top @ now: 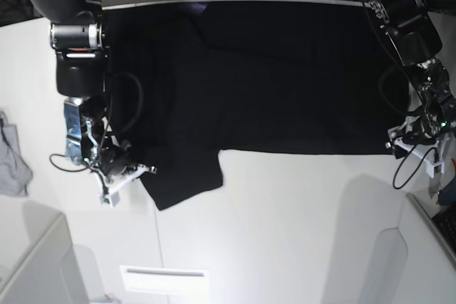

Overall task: Fold the T-shirt properly
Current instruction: 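Reach both grippers down to grasp the shirt's hem corners, then fold the hem up over the body toward the collar with both grippers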

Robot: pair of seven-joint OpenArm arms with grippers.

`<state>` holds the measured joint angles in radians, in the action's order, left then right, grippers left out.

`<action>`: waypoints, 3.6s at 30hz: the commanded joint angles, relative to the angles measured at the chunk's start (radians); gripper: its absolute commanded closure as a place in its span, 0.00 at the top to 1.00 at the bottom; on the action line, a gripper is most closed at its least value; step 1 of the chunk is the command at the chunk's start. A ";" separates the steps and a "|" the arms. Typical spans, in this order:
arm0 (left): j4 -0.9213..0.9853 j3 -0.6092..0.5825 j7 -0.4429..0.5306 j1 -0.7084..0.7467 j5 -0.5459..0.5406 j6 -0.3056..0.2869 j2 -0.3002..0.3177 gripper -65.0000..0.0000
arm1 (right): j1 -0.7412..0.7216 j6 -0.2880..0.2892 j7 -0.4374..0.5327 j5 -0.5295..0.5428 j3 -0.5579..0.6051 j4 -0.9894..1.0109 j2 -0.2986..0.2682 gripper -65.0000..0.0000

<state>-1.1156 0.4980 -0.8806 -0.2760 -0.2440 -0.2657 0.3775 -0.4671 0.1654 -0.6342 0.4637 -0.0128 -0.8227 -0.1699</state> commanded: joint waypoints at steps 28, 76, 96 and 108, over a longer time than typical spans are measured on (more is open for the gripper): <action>0.222 -0.022 0.160 -0.101 0.104 -0.005 -0.027 0.08 | -0.015 0.001 -0.002 -0.001 -0.005 -0.013 -0.010 0.00; -0.550 0.106 -0.176 0.508 -0.360 -0.106 0.045 0.00 | 1.100 0.038 -0.066 0.625 -0.438 -1.197 0.005 0.00; -0.551 0.107 -0.251 0.489 -0.361 -0.113 0.091 0.00 | 1.207 0.098 -0.023 0.711 -0.459 -1.199 -0.020 0.00; -0.608 0.164 -0.252 0.607 -0.360 -0.162 0.117 0.00 | 1.270 0.104 -0.022 0.556 -0.450 -1.191 0.023 0.00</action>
<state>-1.7069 0.6556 -1.1446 0.3313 -0.5995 -0.4236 0.4717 0.7952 0.2546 -0.6731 1.0016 -0.4599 -2.0018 -0.1410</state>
